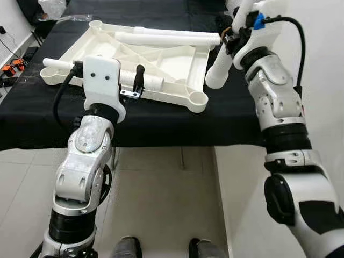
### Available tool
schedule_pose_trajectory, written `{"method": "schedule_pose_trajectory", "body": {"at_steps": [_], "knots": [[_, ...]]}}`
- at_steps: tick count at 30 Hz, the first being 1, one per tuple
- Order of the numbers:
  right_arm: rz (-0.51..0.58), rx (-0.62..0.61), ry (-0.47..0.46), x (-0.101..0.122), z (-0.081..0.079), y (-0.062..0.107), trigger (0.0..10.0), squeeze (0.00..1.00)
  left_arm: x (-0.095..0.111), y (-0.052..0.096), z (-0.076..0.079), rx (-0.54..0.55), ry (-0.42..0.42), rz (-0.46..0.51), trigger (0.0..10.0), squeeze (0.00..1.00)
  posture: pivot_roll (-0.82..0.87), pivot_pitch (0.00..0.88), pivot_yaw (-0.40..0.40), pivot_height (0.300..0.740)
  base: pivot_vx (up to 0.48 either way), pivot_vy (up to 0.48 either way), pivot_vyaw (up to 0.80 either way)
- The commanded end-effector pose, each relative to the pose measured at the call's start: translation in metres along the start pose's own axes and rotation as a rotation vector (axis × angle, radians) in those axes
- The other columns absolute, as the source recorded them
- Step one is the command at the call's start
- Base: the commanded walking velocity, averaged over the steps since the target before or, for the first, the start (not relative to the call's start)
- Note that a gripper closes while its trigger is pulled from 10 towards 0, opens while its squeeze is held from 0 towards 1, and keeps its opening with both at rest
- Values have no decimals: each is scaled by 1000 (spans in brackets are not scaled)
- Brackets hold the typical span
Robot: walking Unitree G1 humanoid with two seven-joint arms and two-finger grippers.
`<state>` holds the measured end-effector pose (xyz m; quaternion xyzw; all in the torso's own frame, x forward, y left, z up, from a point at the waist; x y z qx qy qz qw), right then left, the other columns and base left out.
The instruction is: Building children table
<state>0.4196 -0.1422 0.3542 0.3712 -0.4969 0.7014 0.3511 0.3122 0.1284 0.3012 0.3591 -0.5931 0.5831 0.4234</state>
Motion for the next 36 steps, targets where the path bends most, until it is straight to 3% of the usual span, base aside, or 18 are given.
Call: {"method": "schedule_pose_trajectory", "body": {"at_steps": [1,9,13,20,26,36], "knots": [[33,-2,-21,8,3,-3,10000,0,0,4,2,-4,-4,-1,10000,0,42,266,-37,740,0,0,0],[54,55,-78,8,-4,-10,10000,0,-1,8,6,-21,-3,-11,10000,0,58,283,-44,740,0,0,0],[52,239,-168,9,-18,-21,10000,0,0,14,8,-28,4,-23,10000,0,80,317,-54,740,0,0,0],[52,326,-212,17,-4,-23,10000,0,2,20,8,-28,9,-41,10000,0,81,354,-59,740,0,0,0],[66,390,-124,24,-2,-23,10000,0,-1,28,15,-41,28,-61,10000,0,81,340,-58,740,0,0,0],[56,420,-107,20,0,-20,10000,0,-2,32,21,-56,31,-78,10000,0,96,334,-59,740,0,0,0]]}}
Point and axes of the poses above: a point about 5 cm out from each wrist's last joint towards the gripper, its own y axis pointing back from the gripper into the wrist, its own x axis along the axis of the wrist's last joint, z = x × y, the point moved 3 cm from there along -y, pointing out of the wrist towards the gripper, and after that the axes turned 10 degrees about y, right-handed, at the moved point
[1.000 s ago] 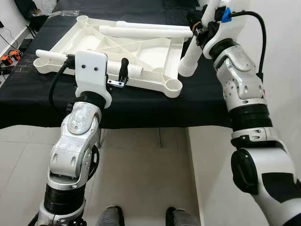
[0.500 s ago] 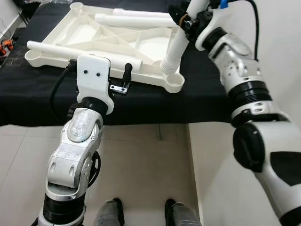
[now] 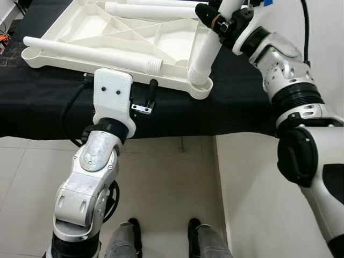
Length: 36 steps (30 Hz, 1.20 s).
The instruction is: Building children table
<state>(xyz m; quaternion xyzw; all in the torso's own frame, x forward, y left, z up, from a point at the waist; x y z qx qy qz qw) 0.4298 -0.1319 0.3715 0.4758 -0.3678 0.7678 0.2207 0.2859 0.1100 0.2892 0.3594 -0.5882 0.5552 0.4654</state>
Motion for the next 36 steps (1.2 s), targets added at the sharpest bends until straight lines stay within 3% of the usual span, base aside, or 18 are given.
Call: {"method": "schedule_pose_trajectory", "body": {"at_steps": [1,11,20,26,28,36], "knots": [[12,18,37,7,3,2,10000,0,-1,5,1,2,-2,-6,10000,0,95,330,-58,740,0,0,0],[-89,122,145,-16,-9,6,10000,0,0,7,4,-3,0,-12,10000,0,95,320,-57,740,0,0,0],[-158,204,146,-28,-15,11,10000,0,0,8,3,3,0,-13,10000,0,93,318,-59,740,0,0,0],[-173,262,69,-37,-24,12,10000,0,0,8,5,2,4,-12,10000,0,87,316,-60,740,0,0,0],[-135,286,-24,-39,-30,11,10000,0,0,8,4,8,4,-15,10000,0,85,316,-60,740,0,0,0],[-90,333,-123,-42,-42,8,10000,0,0,8,3,8,2,-14,10000,0,86,315,-60,740,0,0,0]]}}
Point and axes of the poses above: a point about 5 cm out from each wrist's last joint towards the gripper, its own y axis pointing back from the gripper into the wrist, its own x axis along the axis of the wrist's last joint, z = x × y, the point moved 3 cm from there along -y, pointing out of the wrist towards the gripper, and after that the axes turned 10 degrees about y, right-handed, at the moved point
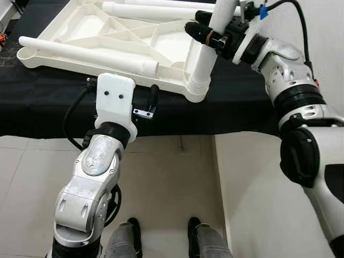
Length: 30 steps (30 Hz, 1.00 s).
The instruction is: Building children table
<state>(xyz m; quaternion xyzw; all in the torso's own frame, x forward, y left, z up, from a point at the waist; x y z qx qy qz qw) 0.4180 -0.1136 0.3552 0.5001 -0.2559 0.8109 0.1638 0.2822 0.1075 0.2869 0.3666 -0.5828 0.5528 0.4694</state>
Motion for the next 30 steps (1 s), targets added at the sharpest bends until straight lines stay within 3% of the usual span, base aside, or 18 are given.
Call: {"method": "schedule_pose_trajectory", "body": {"at_steps": [1,14,19,23,30], "knots": [[-47,84,-148,-33,-21,-1,10000,0,2,4,0,2,1,7,10000,0,86,315,-60,740,0,0,0],[-8,229,-149,-39,-48,-12,10000,0,2,3,-2,7,-3,10,10000,0,88,313,-62,740,0,0,0],[-89,290,-70,-48,-59,-14,10000,0,4,2,-3,6,-5,18,10000,0,89,311,-59,740,0,0,0],[-165,270,-20,-56,-59,-15,10000,0,4,3,-2,5,-6,19,10000,0,86,308,-59,740,0,0,0],[-223,181,-38,-58,-52,-19,10000,0,2,5,-2,4,-5,14,10000,0,85,304,-62,740,0,0,0]]}}
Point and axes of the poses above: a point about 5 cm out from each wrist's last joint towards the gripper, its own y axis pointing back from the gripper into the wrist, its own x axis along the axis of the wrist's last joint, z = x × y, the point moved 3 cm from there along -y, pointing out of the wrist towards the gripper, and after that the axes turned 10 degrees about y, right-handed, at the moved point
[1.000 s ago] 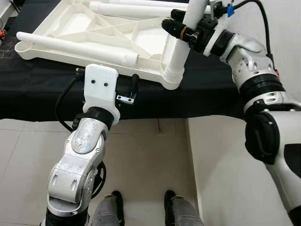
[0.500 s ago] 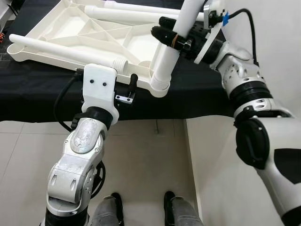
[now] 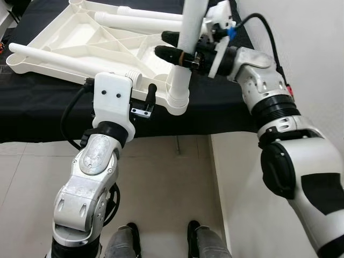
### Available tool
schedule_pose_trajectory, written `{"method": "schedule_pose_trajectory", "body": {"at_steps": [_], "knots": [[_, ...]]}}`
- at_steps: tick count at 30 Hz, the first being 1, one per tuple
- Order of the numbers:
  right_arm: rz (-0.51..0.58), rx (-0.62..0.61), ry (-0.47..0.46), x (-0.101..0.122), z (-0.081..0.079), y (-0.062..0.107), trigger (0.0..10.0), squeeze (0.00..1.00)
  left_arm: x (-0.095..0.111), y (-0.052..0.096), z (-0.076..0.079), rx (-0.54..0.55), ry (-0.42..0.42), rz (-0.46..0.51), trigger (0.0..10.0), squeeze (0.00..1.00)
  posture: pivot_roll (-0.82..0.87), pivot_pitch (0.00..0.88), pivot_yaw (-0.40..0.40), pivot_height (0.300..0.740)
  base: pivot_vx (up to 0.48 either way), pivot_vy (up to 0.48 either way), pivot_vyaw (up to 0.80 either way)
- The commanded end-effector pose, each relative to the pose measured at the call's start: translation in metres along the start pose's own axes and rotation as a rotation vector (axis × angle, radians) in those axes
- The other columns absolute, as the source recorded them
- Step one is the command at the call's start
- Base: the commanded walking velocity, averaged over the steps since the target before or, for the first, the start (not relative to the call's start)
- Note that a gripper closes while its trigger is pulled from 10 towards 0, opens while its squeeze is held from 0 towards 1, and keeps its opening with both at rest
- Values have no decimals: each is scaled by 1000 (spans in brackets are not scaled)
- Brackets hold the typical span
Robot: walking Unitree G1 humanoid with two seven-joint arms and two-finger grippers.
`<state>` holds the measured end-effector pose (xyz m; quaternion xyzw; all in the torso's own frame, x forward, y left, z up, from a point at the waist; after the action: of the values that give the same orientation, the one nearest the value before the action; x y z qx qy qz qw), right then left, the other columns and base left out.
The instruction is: Building children table
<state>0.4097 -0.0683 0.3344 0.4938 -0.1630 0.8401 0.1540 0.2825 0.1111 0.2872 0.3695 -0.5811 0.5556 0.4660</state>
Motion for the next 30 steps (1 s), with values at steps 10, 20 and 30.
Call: {"method": "schedule_pose_trajectory", "body": {"at_steps": [10,20,30], "knots": [[-218,-258,-146,-55,5,12,10000,0,3,3,0,-3,-5,18,10000,0,86,303,-62,740,0,0,0],[-229,-425,-139,-59,19,25,10000,0,4,2,-1,0,-15,25,10000,0,89,300,-54,740,0,0,0],[-214,-438,-68,-62,12,22,10000,0,4,2,-2,-2,-19,23,10000,0,88,301,-53,740,0,0,0]]}}
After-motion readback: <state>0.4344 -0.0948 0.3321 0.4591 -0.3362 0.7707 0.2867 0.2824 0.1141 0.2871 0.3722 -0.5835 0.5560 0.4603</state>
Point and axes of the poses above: a point about 5 cm out from each wrist's last joint towards the gripper, its own y axis pointing back from the gripper into the wrist, its own x axis along the axis of the wrist's last joint, z = x × y, the point moved 3 cm from there along -y, pointing out of the wrist towards the gripper, and after that the axes turned 10 degrees about y, right-handed, at the moved point
